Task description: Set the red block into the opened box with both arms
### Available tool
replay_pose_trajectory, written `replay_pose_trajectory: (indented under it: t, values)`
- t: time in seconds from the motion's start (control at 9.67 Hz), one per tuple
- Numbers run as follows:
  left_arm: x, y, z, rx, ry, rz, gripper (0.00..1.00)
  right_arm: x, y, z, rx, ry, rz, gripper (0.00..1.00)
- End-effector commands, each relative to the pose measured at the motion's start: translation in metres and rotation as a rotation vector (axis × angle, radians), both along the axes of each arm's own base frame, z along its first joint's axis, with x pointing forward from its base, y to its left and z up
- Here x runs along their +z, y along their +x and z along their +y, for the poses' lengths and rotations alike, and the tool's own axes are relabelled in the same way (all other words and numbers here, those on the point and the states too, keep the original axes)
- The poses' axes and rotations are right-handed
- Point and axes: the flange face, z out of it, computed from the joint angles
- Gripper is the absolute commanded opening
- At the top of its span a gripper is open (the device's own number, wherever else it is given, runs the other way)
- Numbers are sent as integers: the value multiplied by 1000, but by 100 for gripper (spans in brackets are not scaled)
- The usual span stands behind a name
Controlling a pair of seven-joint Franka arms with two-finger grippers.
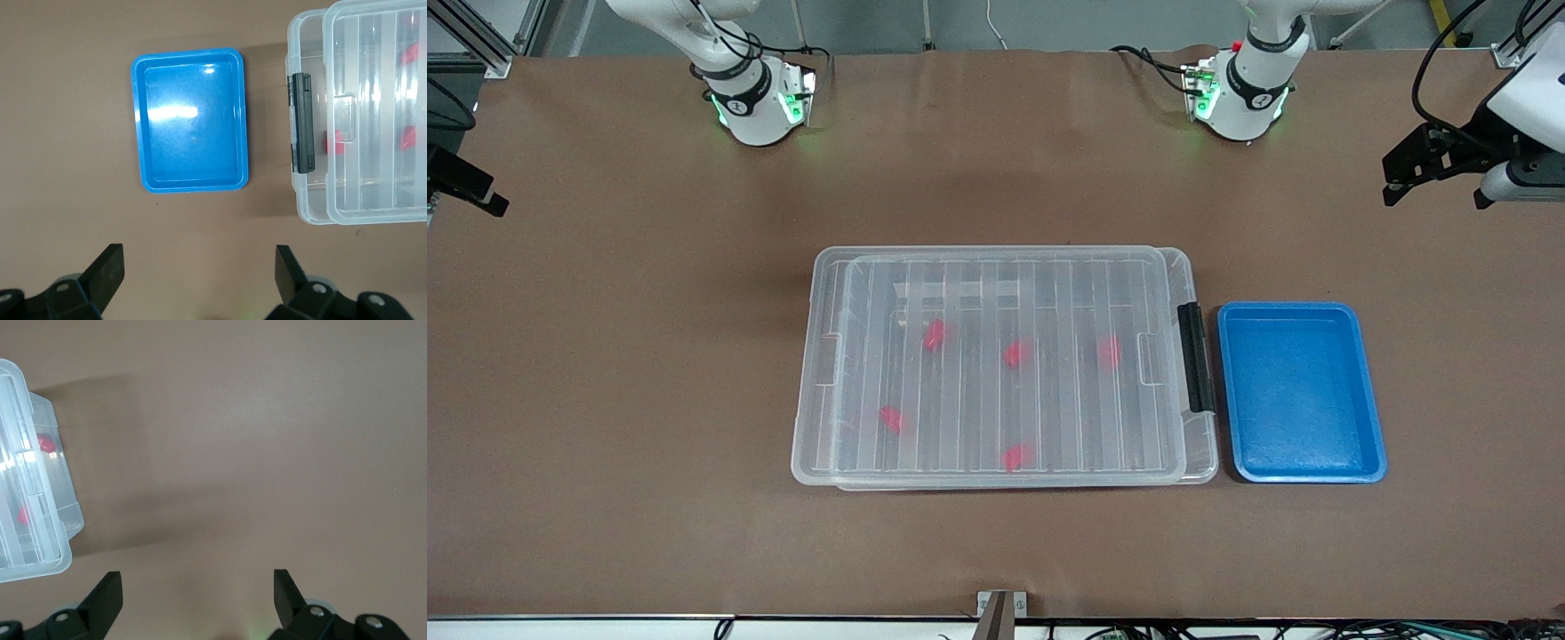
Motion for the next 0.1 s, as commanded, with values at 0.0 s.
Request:
replay_pose_trajectory:
  t: [0.0]
  values:
    - [-12,4,-1,-8,-14,36,100,0,-3,-5,-24,-4,-1,100]
